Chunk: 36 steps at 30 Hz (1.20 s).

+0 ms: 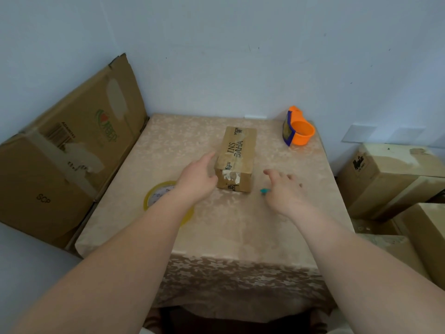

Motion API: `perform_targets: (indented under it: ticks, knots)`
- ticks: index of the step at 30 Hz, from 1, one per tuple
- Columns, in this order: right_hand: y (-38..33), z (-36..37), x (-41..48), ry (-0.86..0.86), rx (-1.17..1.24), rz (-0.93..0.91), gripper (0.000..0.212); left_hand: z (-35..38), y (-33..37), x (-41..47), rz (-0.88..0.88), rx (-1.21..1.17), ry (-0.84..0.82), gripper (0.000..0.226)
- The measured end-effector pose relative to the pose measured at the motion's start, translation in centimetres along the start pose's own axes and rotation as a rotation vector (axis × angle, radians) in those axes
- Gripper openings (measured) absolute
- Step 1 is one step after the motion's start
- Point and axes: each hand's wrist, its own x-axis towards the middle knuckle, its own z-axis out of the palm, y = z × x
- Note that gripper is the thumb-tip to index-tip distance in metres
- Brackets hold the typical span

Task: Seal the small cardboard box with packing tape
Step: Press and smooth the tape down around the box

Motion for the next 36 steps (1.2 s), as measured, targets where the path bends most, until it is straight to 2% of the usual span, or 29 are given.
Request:
perform_targets:
  ticks: [1, 3, 6, 8, 13, 18, 24, 29, 36]
  knots:
    - [-0.4, -0.3, 0.0, 0.045, 0.063, -0.052, 0.060, 0.2, 0.0, 0.2, -0.001, -0.057, -0.031, 0.066]
    - [-1.5, -0.8, 0.1, 0.086, 0.342, -0.130, 0.054, 0.7, 0.1, 0.6, -0.008, -0.154, -0.074, 0.072]
    - [-3.3, -1.5, -0.1, -0.082, 0.814, -0.130, 0.051, 1.2, 0.2, 0.8, -0.021, -0.210, -0.129, 0.070]
    - [-4.0, -1.6, -0.4, -0.168, 0.920, -0.125, 0.049, 1.4, 0.4, 0.5, -0.030, -0.213, -0.127, 0.064]
    - [-2.9, -1.9, -0.6, -0.006, 0.807, -0.083, 0.039, 0.7, 1.1, -1.2, 0.011, -0.198, 0.024, 0.046]
    - [-3.2, -0.9, -1.5, 0.002, 0.635, -0.126, 0.036, 1.0, 1.3, -2.6, 0.053, -0.160, 0.086, 0.035]
    - [-3.6, -0.2, -1.7, -0.039, 0.640, -0.170, 0.037, 0.8, 0.3, -2.4, -0.022, -0.140, 0.000, 0.049]
    - [-3.7, 0.3, -0.6, -0.151, 0.679, -0.148, 0.033, 1.0, 0.4, -2.1, -0.104, -0.191, -0.099, 0.066]
    - [-3.4, 1.2, 0.3, -0.279, 0.802, -0.158, 0.024, 0.9, 0.4, -2.2, -0.187, -0.259, -0.147, 0.074]
